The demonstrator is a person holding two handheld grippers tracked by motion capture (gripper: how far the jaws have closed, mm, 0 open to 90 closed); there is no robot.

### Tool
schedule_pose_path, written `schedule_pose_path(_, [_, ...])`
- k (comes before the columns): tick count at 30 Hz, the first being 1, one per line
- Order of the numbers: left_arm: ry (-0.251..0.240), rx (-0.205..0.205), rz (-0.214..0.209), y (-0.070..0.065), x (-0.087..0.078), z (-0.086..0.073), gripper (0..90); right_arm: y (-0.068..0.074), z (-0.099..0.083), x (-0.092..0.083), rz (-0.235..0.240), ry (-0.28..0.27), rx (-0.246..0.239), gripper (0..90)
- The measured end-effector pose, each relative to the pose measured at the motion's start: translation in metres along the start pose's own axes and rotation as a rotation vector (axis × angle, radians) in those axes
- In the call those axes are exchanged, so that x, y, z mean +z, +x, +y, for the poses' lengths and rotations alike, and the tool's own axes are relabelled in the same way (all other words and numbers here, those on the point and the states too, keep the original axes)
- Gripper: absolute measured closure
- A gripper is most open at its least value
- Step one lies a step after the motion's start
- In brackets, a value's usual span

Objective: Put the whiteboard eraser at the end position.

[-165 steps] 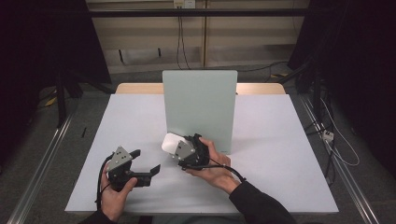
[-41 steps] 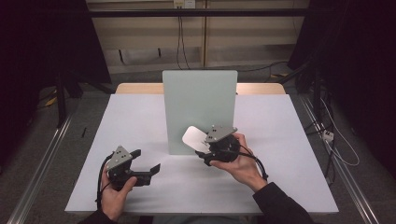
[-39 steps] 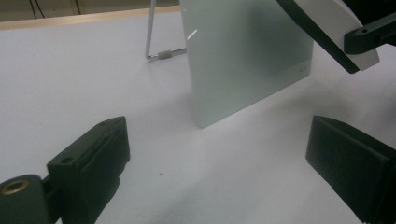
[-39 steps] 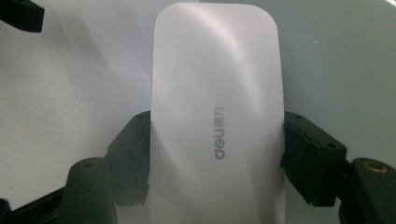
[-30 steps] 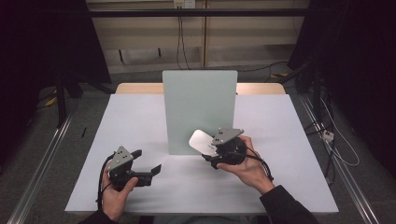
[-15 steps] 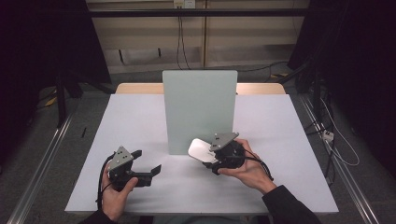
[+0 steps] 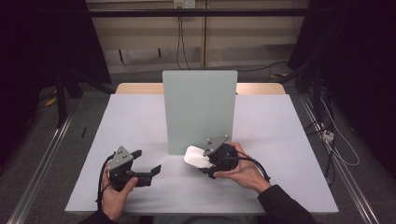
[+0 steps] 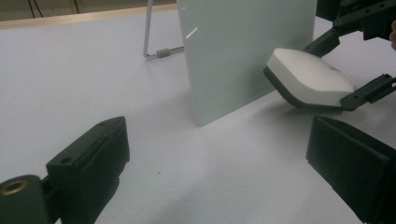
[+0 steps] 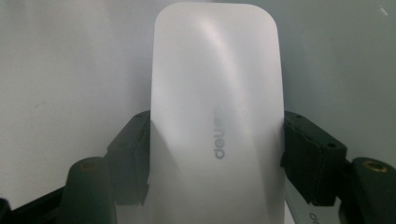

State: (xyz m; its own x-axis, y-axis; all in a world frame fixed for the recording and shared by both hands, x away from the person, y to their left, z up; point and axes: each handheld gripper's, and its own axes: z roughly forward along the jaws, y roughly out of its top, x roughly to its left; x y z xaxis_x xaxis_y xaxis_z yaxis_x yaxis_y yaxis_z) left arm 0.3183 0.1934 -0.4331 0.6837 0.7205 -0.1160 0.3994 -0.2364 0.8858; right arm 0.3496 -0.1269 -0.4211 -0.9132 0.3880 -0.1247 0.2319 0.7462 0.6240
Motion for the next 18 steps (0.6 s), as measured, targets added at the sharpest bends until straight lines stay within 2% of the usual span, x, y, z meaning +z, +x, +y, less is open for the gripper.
schedule_pose_path(18, [0.001,0.000,0.001,0.000,0.000,0.000,5.8,0.001,0.001,0.016,0.013,0.035,-0.016,31.4])
